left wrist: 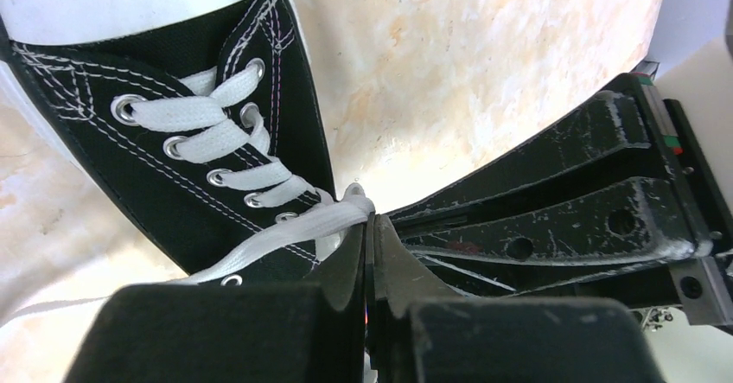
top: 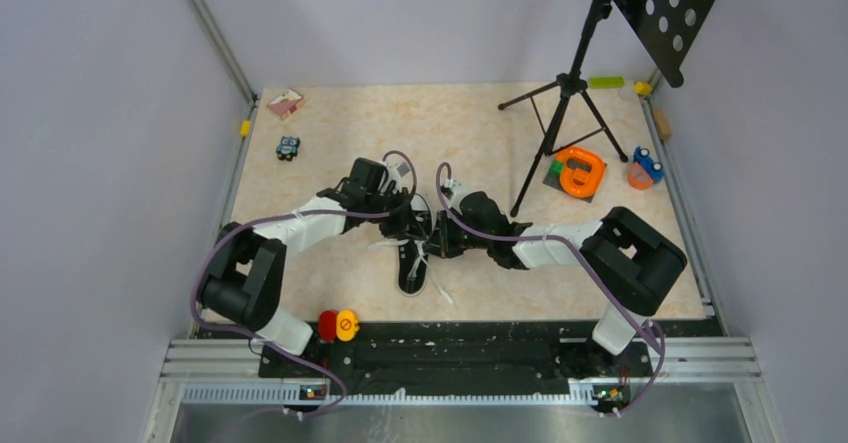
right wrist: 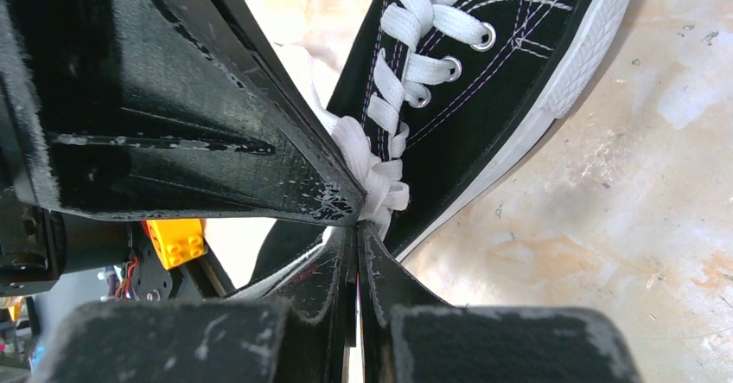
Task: Tie the shoes
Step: Cross the shoelace with the shoelace.
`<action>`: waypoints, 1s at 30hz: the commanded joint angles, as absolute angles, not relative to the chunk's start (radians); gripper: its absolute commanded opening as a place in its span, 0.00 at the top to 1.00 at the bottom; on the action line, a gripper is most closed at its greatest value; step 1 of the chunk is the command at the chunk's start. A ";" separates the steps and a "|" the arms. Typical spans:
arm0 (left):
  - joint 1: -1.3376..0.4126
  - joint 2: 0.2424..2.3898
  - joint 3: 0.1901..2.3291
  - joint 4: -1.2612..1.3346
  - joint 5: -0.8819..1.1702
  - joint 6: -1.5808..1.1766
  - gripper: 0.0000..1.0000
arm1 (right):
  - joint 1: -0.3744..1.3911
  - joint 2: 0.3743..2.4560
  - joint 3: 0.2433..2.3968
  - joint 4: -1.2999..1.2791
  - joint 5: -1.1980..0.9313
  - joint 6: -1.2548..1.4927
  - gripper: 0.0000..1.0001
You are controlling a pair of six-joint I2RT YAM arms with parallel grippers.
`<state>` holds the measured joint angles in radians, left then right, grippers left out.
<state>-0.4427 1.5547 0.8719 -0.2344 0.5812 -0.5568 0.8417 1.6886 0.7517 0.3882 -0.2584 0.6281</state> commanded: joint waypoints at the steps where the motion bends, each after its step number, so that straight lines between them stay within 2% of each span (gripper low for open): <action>1: -0.437 1.489 0.876 -0.195 0.558 -0.568 1.00 | 0.839 1.644 0.750 0.411 -0.240 0.611 1.00; 16: -0.394 1.357 0.765 -0.180 0.504 -0.591 1.00 | 0.839 1.630 0.742 0.414 -0.229 0.612 1.00; 30: -0.326 1.264 0.582 0.027 0.572 -0.771 1.00 | 0.840 1.618 0.732 0.432 -0.232 0.628 1.00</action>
<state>-0.3588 1.3220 0.6403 -0.1024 0.5339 -0.6842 0.8413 1.6623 0.7452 0.3939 -0.2432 0.6296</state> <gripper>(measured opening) 0.007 0.009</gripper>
